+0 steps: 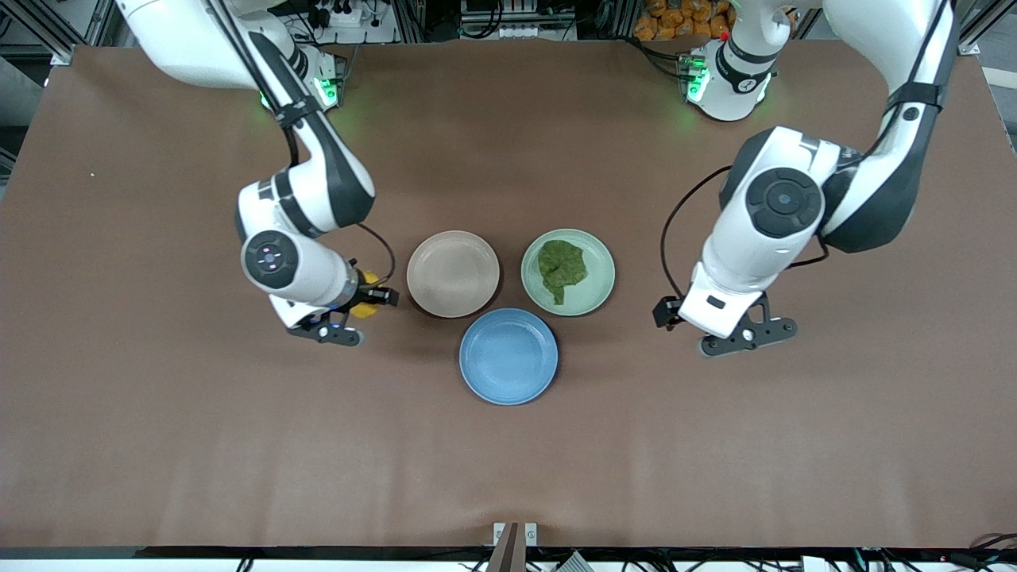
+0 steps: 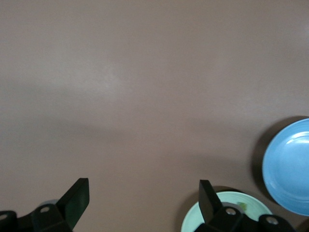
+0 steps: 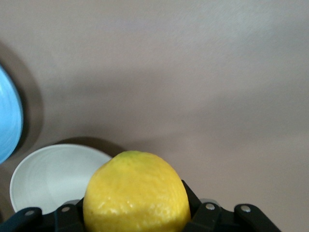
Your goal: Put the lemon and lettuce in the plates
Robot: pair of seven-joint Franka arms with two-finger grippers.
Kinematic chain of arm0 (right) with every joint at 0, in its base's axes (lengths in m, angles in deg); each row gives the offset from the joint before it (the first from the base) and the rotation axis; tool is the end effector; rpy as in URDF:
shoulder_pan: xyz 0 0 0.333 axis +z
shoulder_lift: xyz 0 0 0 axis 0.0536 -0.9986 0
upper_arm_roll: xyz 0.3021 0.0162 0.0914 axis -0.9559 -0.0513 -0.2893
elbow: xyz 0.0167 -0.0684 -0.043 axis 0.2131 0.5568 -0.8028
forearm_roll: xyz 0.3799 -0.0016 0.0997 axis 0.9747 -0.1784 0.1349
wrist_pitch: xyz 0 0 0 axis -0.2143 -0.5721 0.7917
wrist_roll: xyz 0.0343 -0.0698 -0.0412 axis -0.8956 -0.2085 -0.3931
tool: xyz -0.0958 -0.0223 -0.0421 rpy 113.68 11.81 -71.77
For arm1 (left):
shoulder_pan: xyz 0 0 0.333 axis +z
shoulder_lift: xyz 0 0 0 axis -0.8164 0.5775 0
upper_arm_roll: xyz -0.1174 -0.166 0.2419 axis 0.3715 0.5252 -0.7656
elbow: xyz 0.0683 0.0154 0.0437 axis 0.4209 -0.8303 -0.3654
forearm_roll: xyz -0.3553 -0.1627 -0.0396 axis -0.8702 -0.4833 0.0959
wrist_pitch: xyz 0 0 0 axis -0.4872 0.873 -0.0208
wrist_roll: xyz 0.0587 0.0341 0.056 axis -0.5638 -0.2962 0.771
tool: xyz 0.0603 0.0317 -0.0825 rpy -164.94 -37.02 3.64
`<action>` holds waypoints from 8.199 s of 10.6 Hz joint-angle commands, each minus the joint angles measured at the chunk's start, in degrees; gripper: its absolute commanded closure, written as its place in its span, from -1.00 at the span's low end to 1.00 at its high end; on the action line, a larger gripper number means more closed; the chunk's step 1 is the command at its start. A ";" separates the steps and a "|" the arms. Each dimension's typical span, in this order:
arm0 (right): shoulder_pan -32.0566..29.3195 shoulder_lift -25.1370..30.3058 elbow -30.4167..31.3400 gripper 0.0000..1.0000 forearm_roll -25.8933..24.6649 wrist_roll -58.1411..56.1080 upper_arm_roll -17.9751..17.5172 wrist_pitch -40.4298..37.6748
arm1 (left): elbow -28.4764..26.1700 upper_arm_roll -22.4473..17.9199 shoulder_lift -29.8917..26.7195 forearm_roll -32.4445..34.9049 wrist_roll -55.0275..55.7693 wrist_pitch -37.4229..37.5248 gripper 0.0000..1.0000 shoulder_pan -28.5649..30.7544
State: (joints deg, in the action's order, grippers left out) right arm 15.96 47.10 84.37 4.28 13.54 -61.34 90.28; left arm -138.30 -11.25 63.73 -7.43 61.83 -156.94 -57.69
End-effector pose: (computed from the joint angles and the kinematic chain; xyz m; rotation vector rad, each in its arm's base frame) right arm 0.5887 0.2558 0.3009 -3.0831 0.2975 0.2924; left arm 0.6267 -0.2497 0.4289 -3.0660 -0.2935 -0.1100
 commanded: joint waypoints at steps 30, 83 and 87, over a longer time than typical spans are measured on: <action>9.81 -11.18 -10.83 -1.00 -5.80 18.69 0.48 -0.04 | 5.54 1.07 -12.79 -9.49 -28.91 18.38 -1.00 16.77; -24.21 21.70 -14.00 -1.00 -5.63 -37.14 5.13 -29.77 | 2.56 -18.70 -23.60 -14.69 -34.71 26.47 -1.00 2.62; -24.21 21.61 -14.00 -1.00 -5.54 -37.14 5.13 -29.24 | 2.74 -18.70 -23.25 -14.07 -35.32 26.47 -1.00 2.53</action>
State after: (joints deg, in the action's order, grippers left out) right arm -8.44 69.14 71.22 -1.71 -23.00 -56.61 61.10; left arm -135.04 -29.74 41.18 -20.86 27.75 -130.38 -55.16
